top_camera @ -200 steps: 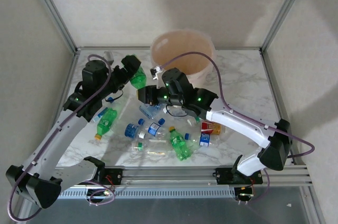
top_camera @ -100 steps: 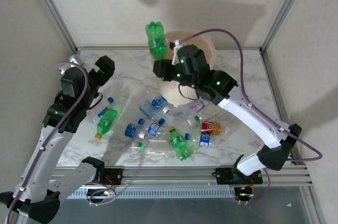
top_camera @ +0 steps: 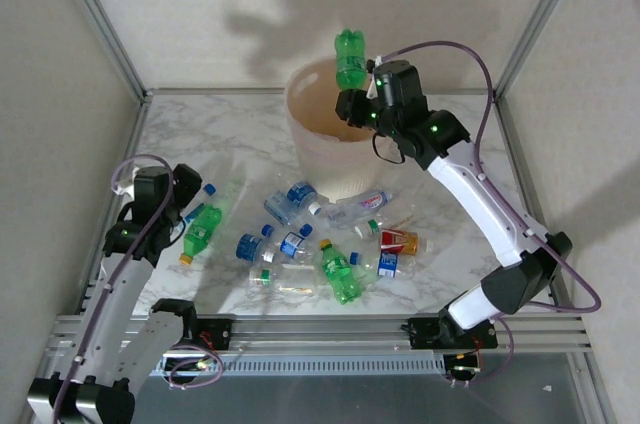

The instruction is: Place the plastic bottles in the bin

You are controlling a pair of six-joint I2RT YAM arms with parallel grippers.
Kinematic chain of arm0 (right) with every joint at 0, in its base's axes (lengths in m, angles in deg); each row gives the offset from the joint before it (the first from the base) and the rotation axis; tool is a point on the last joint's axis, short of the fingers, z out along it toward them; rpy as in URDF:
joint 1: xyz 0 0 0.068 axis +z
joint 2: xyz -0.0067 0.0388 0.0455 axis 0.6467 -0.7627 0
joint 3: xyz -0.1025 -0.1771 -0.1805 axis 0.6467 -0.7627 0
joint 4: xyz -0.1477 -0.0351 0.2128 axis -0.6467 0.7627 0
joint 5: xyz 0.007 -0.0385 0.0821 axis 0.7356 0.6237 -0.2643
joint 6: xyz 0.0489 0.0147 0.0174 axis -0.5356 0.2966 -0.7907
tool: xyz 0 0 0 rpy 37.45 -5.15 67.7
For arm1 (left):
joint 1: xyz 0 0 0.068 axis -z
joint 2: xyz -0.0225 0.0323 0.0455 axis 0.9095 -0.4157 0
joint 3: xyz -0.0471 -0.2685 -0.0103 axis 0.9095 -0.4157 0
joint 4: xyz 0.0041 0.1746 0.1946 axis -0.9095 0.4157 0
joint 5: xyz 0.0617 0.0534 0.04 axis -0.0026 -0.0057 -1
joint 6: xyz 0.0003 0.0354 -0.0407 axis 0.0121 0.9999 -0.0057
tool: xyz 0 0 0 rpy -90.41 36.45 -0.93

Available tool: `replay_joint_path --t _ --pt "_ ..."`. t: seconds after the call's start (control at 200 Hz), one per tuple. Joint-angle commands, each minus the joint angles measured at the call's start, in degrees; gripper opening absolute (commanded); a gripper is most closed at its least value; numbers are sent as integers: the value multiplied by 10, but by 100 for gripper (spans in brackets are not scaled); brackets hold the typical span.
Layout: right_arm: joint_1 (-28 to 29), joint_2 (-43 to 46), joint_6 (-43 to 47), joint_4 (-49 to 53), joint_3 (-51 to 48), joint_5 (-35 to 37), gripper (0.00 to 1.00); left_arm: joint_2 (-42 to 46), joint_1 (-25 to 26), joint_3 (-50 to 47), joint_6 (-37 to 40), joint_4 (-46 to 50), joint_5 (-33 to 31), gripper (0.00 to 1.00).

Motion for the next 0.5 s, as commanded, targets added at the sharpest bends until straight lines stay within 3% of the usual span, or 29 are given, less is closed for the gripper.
replay_joint_path --t 0.0,0.055,0.245,0.496 --pt "-5 -22 25 6 10 -17 27 11 -25 -28 -20 0 21 100" --pt "-5 -27 28 5 6 -15 33 12 -37 -39 -24 -2 24 100" --pt "-5 -11 34 -7 -8 -11 68 1 -63 -75 -27 -24 48 100" --pt "-2 58 25 -24 -31 -33 73 -12 -80 -116 -32 -65 86 100"
